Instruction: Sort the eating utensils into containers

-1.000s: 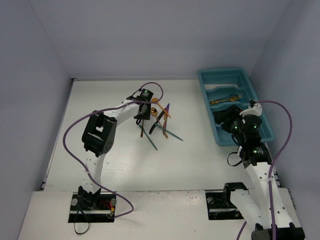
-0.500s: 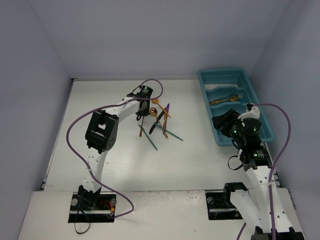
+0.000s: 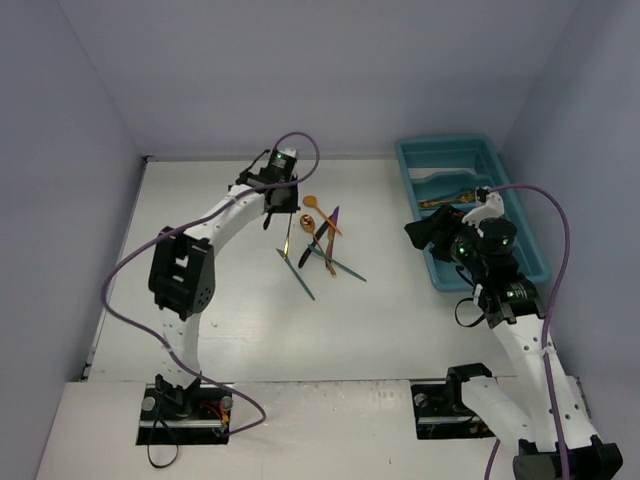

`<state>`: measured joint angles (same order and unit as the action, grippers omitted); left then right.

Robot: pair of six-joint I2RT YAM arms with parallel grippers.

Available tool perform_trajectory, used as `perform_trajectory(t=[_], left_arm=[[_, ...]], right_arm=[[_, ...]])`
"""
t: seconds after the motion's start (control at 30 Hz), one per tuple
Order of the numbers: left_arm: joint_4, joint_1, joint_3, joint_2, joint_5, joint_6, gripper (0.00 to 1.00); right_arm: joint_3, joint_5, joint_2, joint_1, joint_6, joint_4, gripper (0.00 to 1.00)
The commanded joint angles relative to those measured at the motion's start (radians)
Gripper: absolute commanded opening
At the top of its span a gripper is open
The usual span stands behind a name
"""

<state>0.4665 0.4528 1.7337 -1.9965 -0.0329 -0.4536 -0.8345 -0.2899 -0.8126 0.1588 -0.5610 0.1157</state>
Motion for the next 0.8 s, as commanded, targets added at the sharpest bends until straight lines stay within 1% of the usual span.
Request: perform_trajectory(t=[0.0,0.1,0.23,0.43,0.5,0.6,0.77], left_arm=[[-0.182,0.022,-0.043,0.303,-0.136,-0.137,0.0],[-0.242,0.051,-0.077,0.364,-0.167,-0.177,0.0],[-0.32,0.096,-0.149,0.442,-0.187,-0.24,0.0],[-0.333,0.163,-0.179,0.492,-0.162,-0.251,0.0],[-0.333,0.18,-0.192,0.504,-0.156,-0.25,0.0],[-0.336,0.2,-0.209,0.516,-0.152,-0.254,0.0],[-0.338,0.23,-0.243,0.546,-0.135,-0.261,0.0]], right_arm=[[-0.084,-0.029,-0.027,0.076,-0.02,-0.101,0.66],[-0.112,-0.019,-0.057,0.154,-0.039,-0.136,0.65],[-0.125,0.055,-0.092,0.279,-0.046,-0.186,0.64],[-0.159,0.196,-0.179,0.498,-0.026,-0.225,0.61],[-0.174,0.247,-0.207,0.536,-0.011,-0.237,0.61],[-0.191,0.282,-0.251,0.584,0.003,-0.252,0.6],[-0.199,0.363,-0.308,0.609,0.002,-0.287,0.58]])
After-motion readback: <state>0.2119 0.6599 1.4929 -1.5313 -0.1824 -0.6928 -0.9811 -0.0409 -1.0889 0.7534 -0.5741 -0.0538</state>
